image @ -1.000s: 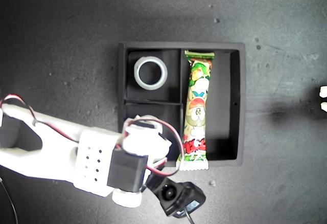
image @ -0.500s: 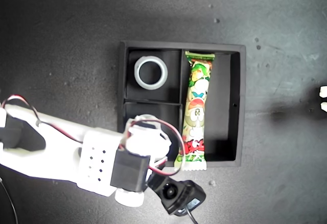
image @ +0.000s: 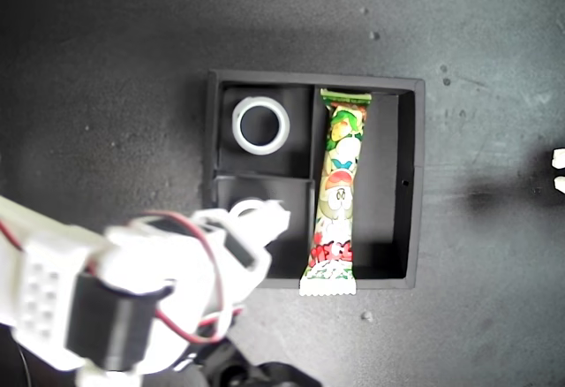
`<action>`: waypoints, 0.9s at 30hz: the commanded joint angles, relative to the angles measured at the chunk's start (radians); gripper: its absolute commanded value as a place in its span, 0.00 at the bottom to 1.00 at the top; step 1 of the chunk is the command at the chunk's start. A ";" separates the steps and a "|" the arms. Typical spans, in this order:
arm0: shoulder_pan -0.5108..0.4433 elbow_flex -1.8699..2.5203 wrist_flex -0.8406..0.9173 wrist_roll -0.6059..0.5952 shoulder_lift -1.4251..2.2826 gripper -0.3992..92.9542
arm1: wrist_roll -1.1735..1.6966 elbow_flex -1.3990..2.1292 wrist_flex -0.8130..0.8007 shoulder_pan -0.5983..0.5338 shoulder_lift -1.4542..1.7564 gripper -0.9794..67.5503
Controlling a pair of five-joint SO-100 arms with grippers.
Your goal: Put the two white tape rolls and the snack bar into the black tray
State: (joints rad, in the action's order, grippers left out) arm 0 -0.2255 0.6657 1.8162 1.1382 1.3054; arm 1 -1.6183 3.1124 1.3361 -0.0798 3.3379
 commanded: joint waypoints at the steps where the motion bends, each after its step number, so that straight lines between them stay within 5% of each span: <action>1: 0.012 0.290 0.018 0.046 0.357 0.24 | 0.038 0.012 0.003 0.002 0.012 0.09; 5: 0.038 0.680 -0.026 0.104 0.629 0.24 | 0.040 0.012 0.003 0.002 0.012 0.09; 13: 0.072 1.431 -0.391 0.109 1.155 0.24 | 0.040 0.012 0.003 0.002 0.012 0.09; 27: 0.115 2.062 -0.614 0.193 1.707 0.22 | 0.040 0.012 0.003 0.002 0.012 0.09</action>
State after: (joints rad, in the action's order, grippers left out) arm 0 -0.1197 2.6415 1.2164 1.3208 2.8271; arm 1 -1.6183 3.1124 1.3361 -0.0798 3.3379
